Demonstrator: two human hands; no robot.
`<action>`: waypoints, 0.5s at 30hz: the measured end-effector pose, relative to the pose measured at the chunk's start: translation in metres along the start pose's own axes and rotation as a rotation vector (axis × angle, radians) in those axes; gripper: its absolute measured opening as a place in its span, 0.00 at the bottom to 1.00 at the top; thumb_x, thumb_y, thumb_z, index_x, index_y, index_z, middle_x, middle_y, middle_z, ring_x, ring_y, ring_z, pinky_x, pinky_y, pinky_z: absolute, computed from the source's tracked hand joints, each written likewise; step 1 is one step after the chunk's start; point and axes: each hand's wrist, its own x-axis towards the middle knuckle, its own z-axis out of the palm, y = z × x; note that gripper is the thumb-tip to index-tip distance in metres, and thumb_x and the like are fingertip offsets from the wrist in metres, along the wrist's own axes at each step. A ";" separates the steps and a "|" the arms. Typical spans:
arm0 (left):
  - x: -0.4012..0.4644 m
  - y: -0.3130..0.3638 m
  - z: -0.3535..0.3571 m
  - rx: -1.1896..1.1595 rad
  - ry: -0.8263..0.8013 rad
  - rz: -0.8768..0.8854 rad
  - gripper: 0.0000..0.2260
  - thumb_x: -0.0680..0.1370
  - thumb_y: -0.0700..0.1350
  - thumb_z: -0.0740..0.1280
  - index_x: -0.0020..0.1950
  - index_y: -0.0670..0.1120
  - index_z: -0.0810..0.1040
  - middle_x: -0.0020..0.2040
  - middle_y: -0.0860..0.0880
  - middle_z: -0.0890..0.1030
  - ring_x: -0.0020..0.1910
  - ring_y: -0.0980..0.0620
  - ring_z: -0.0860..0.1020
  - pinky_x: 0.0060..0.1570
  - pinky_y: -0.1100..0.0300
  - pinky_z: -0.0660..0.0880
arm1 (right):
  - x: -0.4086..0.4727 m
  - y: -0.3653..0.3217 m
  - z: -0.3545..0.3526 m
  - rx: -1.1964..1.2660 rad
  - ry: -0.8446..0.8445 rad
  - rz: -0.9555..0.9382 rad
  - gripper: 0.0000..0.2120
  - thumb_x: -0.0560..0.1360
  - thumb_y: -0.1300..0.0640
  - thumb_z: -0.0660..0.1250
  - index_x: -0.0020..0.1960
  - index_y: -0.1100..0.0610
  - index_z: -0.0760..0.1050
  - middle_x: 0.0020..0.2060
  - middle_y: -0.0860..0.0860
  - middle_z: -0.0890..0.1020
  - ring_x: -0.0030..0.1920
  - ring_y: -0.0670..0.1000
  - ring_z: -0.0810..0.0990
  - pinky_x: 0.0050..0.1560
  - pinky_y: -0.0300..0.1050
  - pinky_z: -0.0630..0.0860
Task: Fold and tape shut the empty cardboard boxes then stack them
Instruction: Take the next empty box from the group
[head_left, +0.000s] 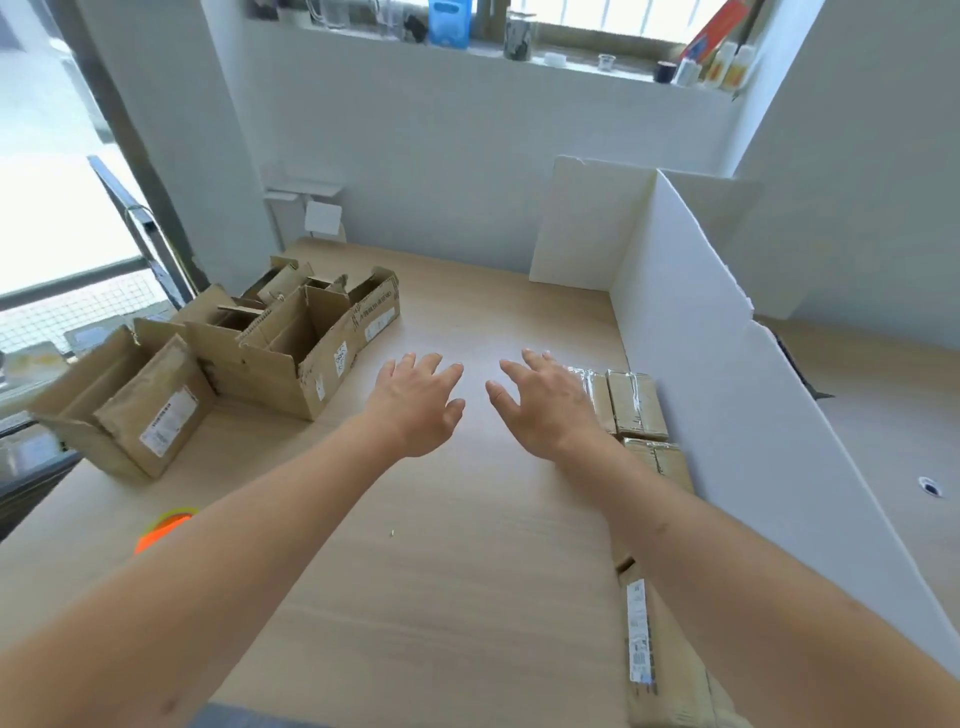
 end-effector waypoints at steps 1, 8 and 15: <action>-0.011 -0.003 -0.004 0.003 0.013 -0.020 0.26 0.85 0.57 0.55 0.82 0.52 0.59 0.80 0.44 0.62 0.79 0.38 0.57 0.78 0.41 0.53 | -0.004 -0.007 -0.003 -0.005 0.006 -0.025 0.28 0.84 0.38 0.52 0.78 0.50 0.66 0.80 0.55 0.62 0.81 0.58 0.56 0.77 0.55 0.56; -0.089 -0.033 -0.026 0.019 0.077 -0.159 0.24 0.84 0.58 0.55 0.79 0.51 0.63 0.78 0.45 0.66 0.76 0.39 0.64 0.74 0.41 0.62 | -0.039 -0.055 -0.006 -0.006 -0.031 -0.206 0.26 0.84 0.39 0.53 0.75 0.52 0.70 0.76 0.55 0.68 0.80 0.59 0.58 0.76 0.55 0.60; -0.161 -0.084 -0.051 0.057 0.102 -0.228 0.25 0.85 0.58 0.55 0.81 0.51 0.62 0.77 0.47 0.68 0.77 0.42 0.65 0.78 0.39 0.57 | -0.051 -0.133 -0.008 0.013 -0.026 -0.362 0.26 0.84 0.38 0.53 0.76 0.51 0.69 0.78 0.55 0.66 0.80 0.59 0.59 0.76 0.56 0.61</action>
